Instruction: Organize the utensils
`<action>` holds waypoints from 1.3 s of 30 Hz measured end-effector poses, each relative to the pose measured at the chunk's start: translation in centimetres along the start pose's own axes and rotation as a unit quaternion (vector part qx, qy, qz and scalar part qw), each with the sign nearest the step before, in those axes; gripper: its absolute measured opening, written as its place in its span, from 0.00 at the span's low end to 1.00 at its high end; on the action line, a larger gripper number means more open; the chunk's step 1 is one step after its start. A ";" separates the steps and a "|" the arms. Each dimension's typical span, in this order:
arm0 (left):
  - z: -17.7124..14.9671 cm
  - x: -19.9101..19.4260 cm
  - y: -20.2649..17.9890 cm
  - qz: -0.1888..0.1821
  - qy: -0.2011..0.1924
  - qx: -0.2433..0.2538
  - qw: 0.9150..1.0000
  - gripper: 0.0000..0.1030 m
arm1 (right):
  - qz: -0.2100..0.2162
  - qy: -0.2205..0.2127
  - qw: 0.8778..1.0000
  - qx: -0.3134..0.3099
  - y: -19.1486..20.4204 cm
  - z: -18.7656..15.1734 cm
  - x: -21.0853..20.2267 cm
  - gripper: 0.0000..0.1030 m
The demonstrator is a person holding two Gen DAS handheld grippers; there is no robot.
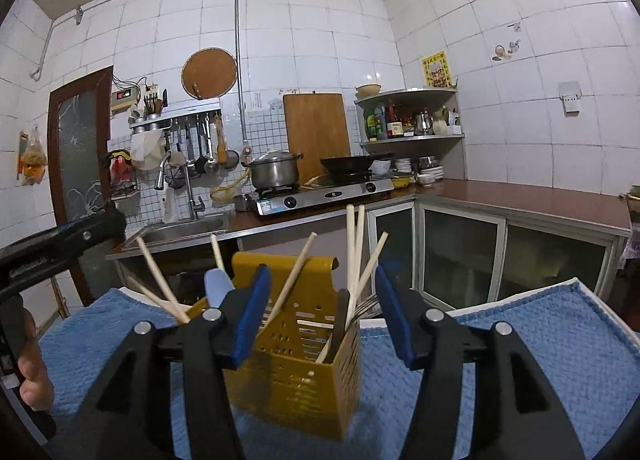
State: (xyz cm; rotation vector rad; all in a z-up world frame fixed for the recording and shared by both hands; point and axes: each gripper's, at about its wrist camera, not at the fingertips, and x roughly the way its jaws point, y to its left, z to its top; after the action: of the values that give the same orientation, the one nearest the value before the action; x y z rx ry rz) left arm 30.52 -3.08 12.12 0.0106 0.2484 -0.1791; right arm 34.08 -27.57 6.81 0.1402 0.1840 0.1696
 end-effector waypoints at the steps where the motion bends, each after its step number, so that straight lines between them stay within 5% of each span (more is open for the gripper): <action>1: 0.0 -0.7 0.2 0.003 0.001 -0.001 1.000 0.59 | -0.001 0.000 1.000 -0.001 0.1 0.2 -0.9 0.53; 4: -0.4 -3.8 1.0 0.011 -0.001 -0.015 1.000 0.79 | 0.000 0.000 1.000 -0.007 0.6 0.5 -3.0 0.54; 10: -2.7 -9.1 1.7 0.018 0.000 -0.035 0.999 0.95 | 0.003 0.004 1.000 -0.009 1.3 -0.6 -8.8 0.72; 22: -9.4 -14.4 0.3 0.050 0.008 -0.037 0.998 0.95 | -0.010 0.040 0.999 -0.022 2.0 -6.5 -16.5 0.96; 39: -15.4 -14.6 -1.8 0.066 0.019 0.013 0.998 0.95 | -0.043 0.081 0.995 -0.028 1.8 -11.3 -17.5 0.96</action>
State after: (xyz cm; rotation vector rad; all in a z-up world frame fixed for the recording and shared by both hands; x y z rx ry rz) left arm 12.56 -1.82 0.82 0.0557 0.2820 -0.0497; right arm 14.68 -27.53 -0.99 0.0622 0.3460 0.1011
